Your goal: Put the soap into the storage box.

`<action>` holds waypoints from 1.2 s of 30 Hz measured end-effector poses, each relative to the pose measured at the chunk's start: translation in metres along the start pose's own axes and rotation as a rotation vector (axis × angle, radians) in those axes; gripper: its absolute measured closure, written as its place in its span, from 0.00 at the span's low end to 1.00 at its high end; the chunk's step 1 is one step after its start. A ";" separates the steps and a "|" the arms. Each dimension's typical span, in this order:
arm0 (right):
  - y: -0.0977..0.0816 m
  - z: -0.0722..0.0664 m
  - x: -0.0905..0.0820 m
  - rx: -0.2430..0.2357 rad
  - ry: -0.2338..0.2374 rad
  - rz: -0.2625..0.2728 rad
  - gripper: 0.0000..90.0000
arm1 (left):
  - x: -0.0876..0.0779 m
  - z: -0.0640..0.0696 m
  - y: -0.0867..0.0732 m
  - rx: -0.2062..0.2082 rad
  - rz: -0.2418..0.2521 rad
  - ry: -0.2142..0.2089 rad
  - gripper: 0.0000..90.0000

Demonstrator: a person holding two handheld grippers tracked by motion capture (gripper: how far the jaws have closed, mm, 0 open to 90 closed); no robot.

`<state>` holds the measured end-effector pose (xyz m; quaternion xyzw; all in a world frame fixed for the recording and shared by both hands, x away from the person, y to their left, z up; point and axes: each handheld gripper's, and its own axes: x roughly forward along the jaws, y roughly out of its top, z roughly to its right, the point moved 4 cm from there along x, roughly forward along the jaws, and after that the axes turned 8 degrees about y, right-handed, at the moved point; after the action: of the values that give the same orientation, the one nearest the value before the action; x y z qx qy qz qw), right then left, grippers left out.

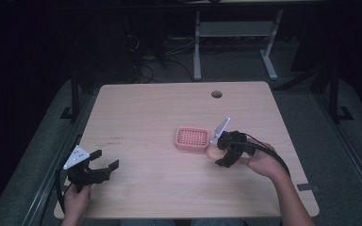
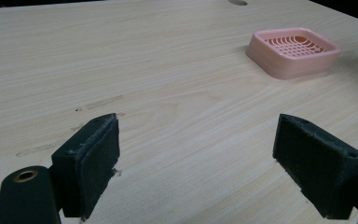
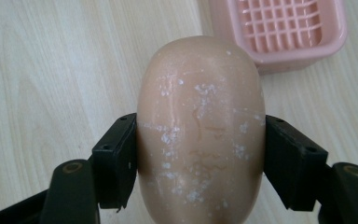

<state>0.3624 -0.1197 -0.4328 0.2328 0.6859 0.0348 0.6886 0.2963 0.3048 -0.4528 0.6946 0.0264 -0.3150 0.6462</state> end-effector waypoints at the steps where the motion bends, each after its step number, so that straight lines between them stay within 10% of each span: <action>1: 0.001 0.001 0.000 0.003 0.006 0.005 0.36 | 0.000 0.000 0.000 0.000 0.000 0.000 0.16; 36: 0.053 0.030 0.006 -0.034 0.019 -0.019 0.36 | -0.001 -0.001 0.001 -0.002 0.007 -0.001 0.16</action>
<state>0.4056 -0.0782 -0.4204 0.2141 0.6940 0.0419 0.6862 0.2962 0.3060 -0.4515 0.6939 0.0238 -0.3130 0.6480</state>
